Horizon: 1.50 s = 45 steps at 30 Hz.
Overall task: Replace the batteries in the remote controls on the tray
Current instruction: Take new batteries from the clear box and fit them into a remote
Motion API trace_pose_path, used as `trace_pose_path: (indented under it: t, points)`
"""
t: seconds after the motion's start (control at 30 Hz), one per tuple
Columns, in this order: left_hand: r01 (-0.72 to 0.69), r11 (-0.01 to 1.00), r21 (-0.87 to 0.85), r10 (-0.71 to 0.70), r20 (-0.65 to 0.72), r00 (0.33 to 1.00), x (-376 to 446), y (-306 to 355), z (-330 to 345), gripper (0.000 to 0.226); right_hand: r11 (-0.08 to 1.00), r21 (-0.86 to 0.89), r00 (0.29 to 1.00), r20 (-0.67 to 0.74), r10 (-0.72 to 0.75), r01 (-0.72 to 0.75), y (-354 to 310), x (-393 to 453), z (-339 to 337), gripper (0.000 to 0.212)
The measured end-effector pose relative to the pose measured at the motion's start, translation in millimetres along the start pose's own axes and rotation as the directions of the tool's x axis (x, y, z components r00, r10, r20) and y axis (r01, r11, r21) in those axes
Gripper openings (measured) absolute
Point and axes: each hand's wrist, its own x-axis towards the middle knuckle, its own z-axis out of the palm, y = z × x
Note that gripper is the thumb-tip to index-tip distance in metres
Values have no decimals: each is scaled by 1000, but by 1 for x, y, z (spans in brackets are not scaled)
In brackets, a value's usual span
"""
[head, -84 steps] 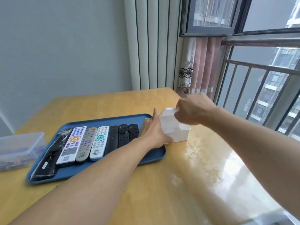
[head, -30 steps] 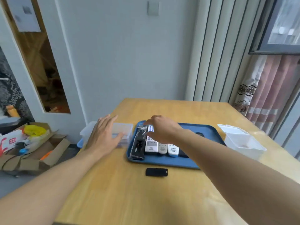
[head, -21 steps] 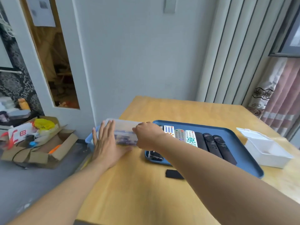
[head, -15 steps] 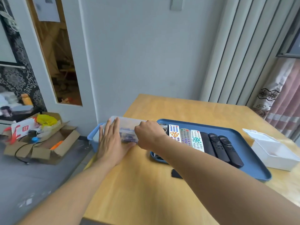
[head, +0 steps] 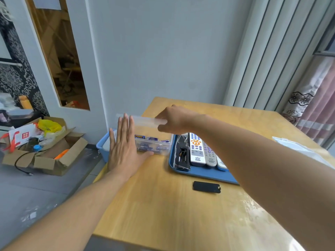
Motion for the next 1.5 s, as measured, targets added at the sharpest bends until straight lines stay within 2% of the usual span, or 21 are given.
trace_pose_path:
  t: [0.1,0.17,0.23,0.3,0.37,0.4,0.5,0.6,0.63,0.7,0.8,0.87,0.9,0.97,1.07,1.13,1.3,1.5]
  points:
    - [9,1000,-10,-9,13,1000,0,0,2,129,990,139,987,-160,1,21,12,8,2,60]
    - [24,1000,-13,-23,35,999,-1,0,3,120,984,171,944,-329,5,55,20,17,7,53]
    - [19,1000,-2,-19,26,999,-1,-3,7,99,988,149,887,-461,31,43,26,27,15,47]
    - [6,1000,5,-6,5,1000,1,-5,10,81,997,76,825,-561,70,-34,30,37,23,47]
    - [7,1000,10,-7,-2,1000,1,-6,12,73,994,-11,778,-624,81,-112,33,42,28,54]
    - [10,1000,20,-10,0,1000,2,-7,13,72,991,-31,777,-624,84,-132,34,44,30,56]
    - [12,999,48,-12,8,1000,2,-7,14,73,982,25,863,-473,178,-189,41,51,39,60]
    - [5,999,44,-5,3,1000,2,-7,13,76,970,-19,964,-124,237,-241,47,58,58,48]
    - [7,999,43,-7,0,1000,1,-6,12,78,970,-47,971,-11,238,-238,48,60,65,44]
    - [12,999,43,-12,-1,1000,1,-5,10,79,967,-43,962,98,255,-252,49,63,71,42]
    - [17,999,40,-17,7,1000,1,-5,10,80,976,-40,976,25,217,-216,46,65,62,24]
    - [20,999,30,-20,20,1000,2,-5,10,78,995,-21,989,-113,99,-102,36,60,49,19]
    - [22,1000,22,-23,18,1000,2,-5,10,77,998,-55,990,-139,27,-35,29,56,43,17]
    - [24,1000,7,-24,16,1000,2,-3,9,75,972,-232,996,-72,-59,41,11,48,34,13]
    - [22,1000,-4,-22,14,1000,1,-4,8,74,861,-505,998,48,-39,58,-9,41,42,19]
    - [23,1000,-7,-23,17,1000,1,-4,8,73,810,-582,996,90,-17,66,-11,39,49,27]
    - [19,1000,-12,-19,21,1000,1,-3,8,73,796,-598,989,151,2,90,-13,41,52,32]
    - [19,1000,-14,-19,13,1000,2,-3,7,74,844,-526,994,75,-75,104,-14,41,46,28]
